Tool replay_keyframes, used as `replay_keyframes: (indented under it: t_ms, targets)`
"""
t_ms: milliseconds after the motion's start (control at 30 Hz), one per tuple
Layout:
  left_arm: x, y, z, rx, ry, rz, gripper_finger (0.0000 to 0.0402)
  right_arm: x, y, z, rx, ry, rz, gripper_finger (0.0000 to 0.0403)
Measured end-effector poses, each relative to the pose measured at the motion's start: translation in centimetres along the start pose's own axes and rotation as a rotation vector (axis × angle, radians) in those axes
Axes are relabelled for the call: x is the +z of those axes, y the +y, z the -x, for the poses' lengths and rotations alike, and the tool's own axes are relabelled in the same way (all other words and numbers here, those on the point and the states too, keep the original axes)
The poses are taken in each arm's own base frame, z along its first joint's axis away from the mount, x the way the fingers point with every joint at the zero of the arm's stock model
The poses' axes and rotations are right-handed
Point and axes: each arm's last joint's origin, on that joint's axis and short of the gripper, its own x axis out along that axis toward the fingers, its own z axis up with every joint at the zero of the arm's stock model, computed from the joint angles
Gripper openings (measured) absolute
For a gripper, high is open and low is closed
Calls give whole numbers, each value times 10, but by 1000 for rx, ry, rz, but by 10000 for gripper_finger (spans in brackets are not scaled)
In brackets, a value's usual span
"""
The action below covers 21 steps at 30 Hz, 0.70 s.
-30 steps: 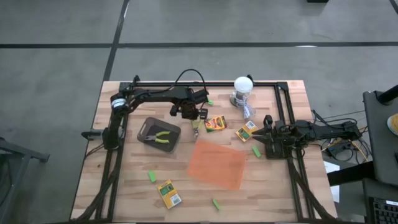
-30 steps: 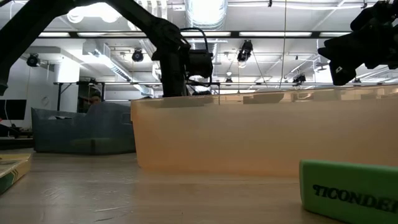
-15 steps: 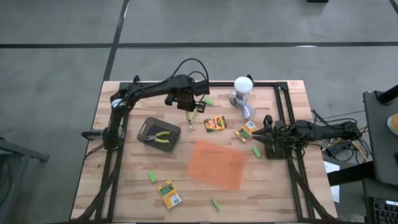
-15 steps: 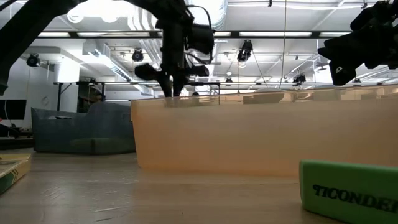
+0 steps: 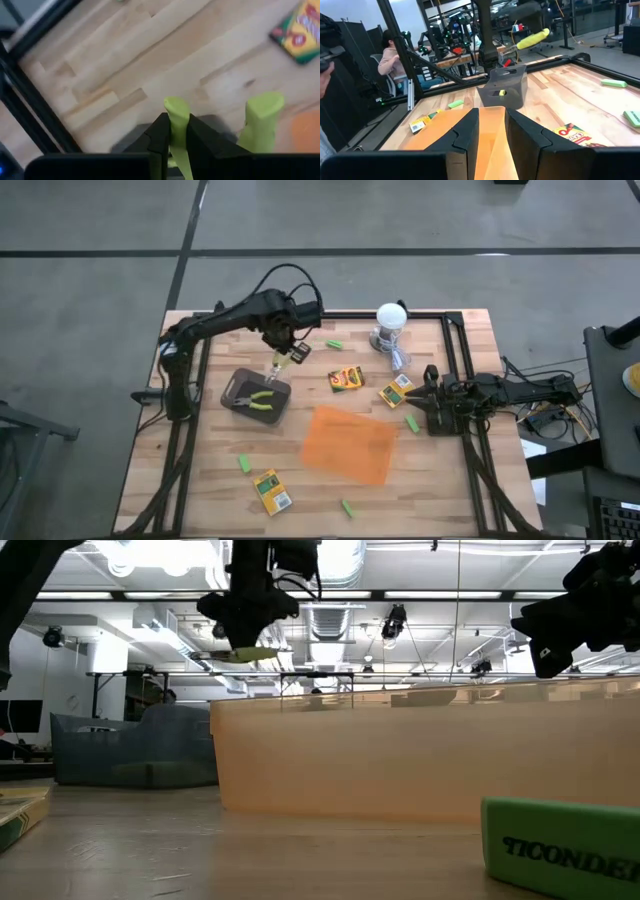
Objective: Pick & Place School Supplies
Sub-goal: Put the pliers into the black bin
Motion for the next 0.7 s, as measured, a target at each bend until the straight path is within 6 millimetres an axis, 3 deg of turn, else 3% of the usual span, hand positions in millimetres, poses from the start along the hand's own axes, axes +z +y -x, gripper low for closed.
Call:
replay_keyframes:
  t_ms: [367,567,700]
  targets:
    - [-57,18,6,-29,-1,-369,50,0,0,0,1,0,0,91]
    - [-86,28,-8,-113,-39,-359,50,0,0,0,1,0,0,91]
    - [-104,32,-21,-192,-122,-484,51,0,0,0,1,0,0,91]
